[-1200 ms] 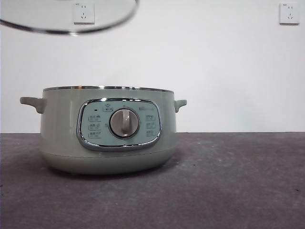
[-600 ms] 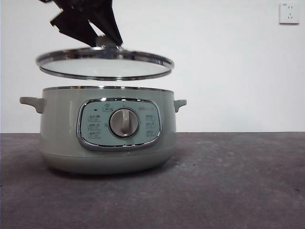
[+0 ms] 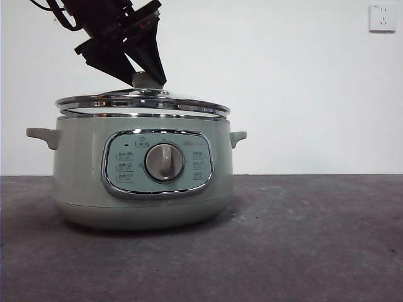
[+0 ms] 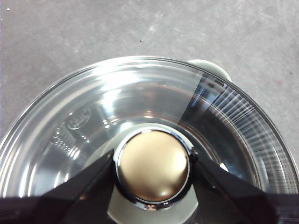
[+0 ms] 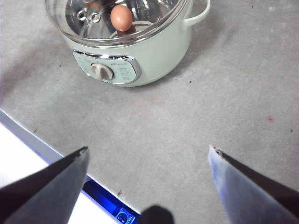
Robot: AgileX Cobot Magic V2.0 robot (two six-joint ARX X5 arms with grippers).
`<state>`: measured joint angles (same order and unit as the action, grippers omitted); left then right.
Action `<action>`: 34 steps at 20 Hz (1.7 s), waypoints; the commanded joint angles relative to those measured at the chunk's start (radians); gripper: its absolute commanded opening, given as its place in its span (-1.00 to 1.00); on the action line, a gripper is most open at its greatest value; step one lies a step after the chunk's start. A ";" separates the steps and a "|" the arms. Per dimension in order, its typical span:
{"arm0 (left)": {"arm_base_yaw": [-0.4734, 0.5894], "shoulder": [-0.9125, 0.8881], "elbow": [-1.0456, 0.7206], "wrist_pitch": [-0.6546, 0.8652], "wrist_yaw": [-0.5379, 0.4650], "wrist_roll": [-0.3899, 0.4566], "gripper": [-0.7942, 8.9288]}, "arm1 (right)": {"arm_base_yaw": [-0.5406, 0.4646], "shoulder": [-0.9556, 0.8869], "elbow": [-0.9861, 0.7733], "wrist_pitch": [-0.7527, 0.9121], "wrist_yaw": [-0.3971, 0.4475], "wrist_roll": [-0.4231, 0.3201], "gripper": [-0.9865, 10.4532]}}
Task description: Pick up the egg,open the lid,put the egg in the pot,close the lid
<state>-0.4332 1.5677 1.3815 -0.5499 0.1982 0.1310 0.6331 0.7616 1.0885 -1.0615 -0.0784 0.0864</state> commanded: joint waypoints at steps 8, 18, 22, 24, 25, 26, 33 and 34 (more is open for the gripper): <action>0.002 0.037 0.005 0.016 0.010 0.012 -0.85 | 0.002 -0.001 -0.010 0.010 0.002 0.009 -0.07; 0.002 0.037 0.006 -0.040 0.011 0.007 -0.24 | 0.002 -0.001 -0.010 0.017 0.001 0.009 -0.07; 0.002 0.036 0.012 -0.041 0.011 0.003 -0.18 | 0.002 -0.001 -0.010 0.016 0.001 0.009 -0.07; 0.002 0.035 0.023 -0.054 0.011 0.003 -0.18 | 0.002 -0.001 -0.010 0.016 0.001 0.009 -0.07; 0.002 0.035 0.032 -0.066 0.011 0.003 -0.18 | 0.002 -0.001 -0.010 0.016 0.001 0.009 -0.07; 0.002 0.034 0.041 -0.076 0.011 0.003 -0.18 | 0.002 -0.001 -0.010 0.016 0.001 0.009 -0.06; 0.002 -0.016 0.140 -0.224 0.011 0.003 -0.18 | 0.002 -0.001 -0.010 0.016 0.001 0.008 -0.06; 0.002 -0.033 0.166 -0.279 0.015 0.003 -0.18 | 0.002 -0.001 -0.010 0.016 0.000 0.008 -0.06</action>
<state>-0.4305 1.5471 1.5421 -0.8242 0.2073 0.1307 0.6331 0.7624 1.0885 -1.0531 -0.0784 0.0868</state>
